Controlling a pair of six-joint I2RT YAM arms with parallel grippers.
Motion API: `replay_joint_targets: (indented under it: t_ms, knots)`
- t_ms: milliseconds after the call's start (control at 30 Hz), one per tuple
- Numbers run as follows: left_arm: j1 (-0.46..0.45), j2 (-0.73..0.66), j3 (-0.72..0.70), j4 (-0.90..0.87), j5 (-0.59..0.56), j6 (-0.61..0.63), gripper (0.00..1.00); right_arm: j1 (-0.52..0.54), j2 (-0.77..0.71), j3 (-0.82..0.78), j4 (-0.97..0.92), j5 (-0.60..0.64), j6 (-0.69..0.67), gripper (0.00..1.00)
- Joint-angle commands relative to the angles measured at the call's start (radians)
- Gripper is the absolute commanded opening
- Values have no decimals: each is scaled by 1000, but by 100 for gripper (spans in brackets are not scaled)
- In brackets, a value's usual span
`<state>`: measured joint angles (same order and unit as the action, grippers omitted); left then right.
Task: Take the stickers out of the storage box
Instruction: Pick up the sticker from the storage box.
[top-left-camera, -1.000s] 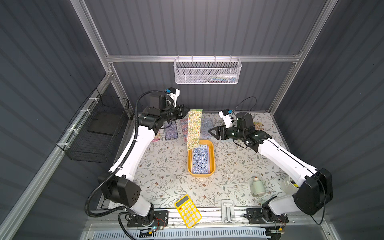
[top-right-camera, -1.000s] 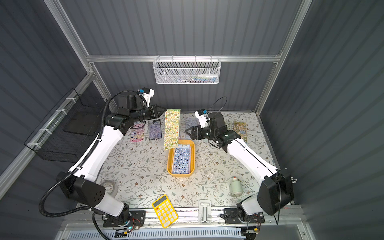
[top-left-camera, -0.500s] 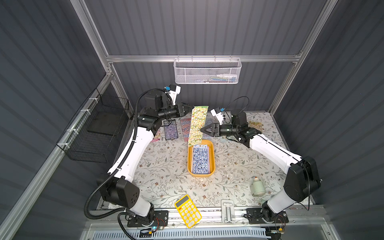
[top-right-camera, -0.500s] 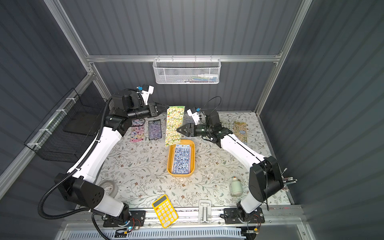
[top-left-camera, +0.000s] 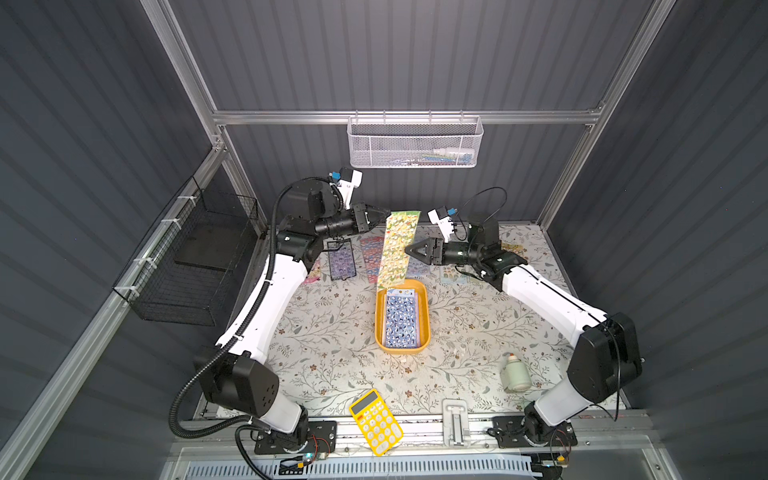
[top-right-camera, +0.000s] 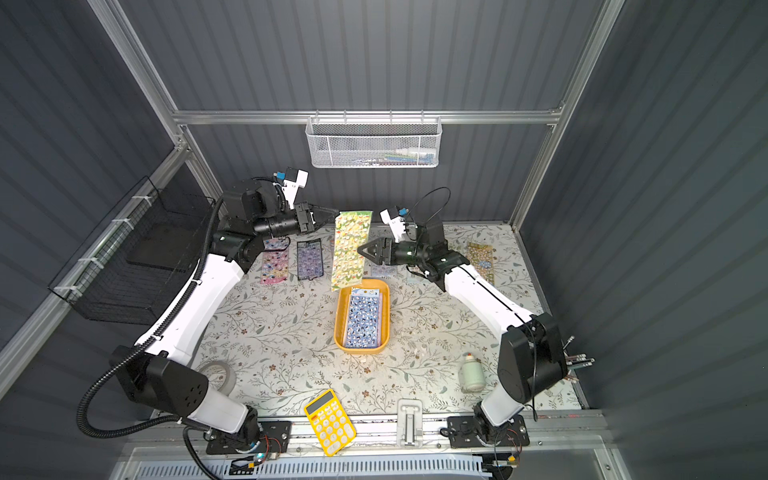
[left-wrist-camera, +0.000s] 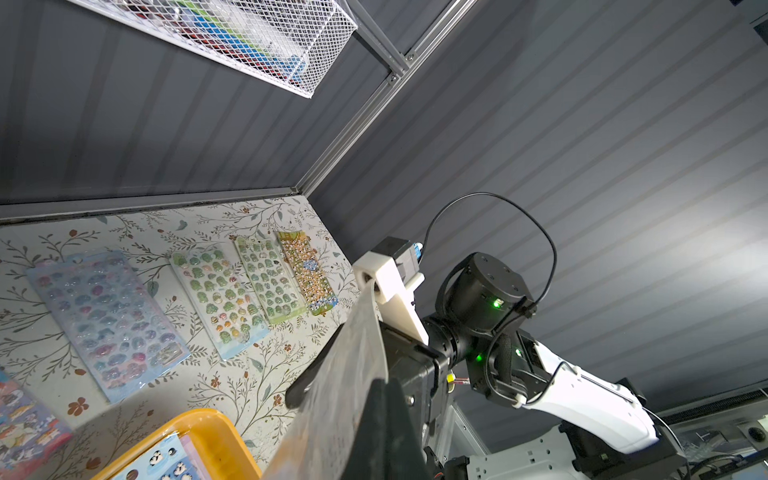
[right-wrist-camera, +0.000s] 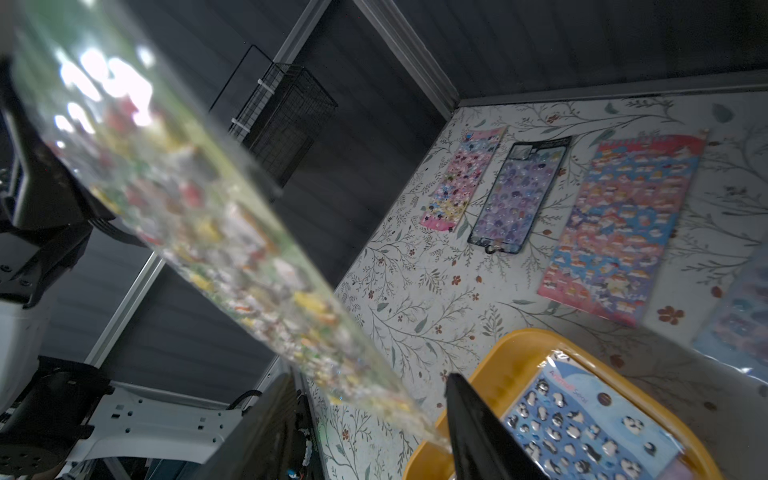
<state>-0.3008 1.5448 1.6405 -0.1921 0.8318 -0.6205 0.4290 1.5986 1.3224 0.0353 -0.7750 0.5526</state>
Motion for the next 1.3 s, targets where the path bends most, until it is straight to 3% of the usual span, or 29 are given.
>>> replay_joint_targets:
  t_ms: [0, 267, 400, 533, 600, 633, 667, 700, 733, 1067, 1267]
  knots:
    - [6, -21, -10, 18, 29, -15, 0, -30, -33, -2, -6, 20, -19, 59]
    - [8, 2, -29, 62, 39, -51, 0, 36, -10, 36, 2, -43, 8, 48]
    - [8, 12, -31, 71, 44, -59, 0, 46, 4, 16, 99, -92, 95, 42]
    - [13, 21, -39, 68, 41, -55, 0, 47, -11, -2, 128, -97, 122, 12]
    - [17, 24, -43, 61, 31, -51, 3, 46, -21, -7, 120, -93, 118, 7]
    - [21, 24, -46, 55, 25, -47, 24, 45, -25, -7, 110, -92, 112, 5]
    - [24, 23, -49, 46, 19, -42, 54, 45, -29, -5, 100, -88, 108, 3]
    - [28, 19, -57, 38, 7, -40, 93, 46, -33, -5, 91, -85, 102, 2]
    - [32, 13, -67, 34, -1, -38, 100, 44, -38, -4, 86, -83, 101, 1]
    - [38, -45, -202, -18, 8, 66, 100, 0, -35, 11, 124, -106, 173, 0]
    - [-11, -17, -208, -172, -50, 204, 66, -6, -10, 34, 95, -92, 176, 0]
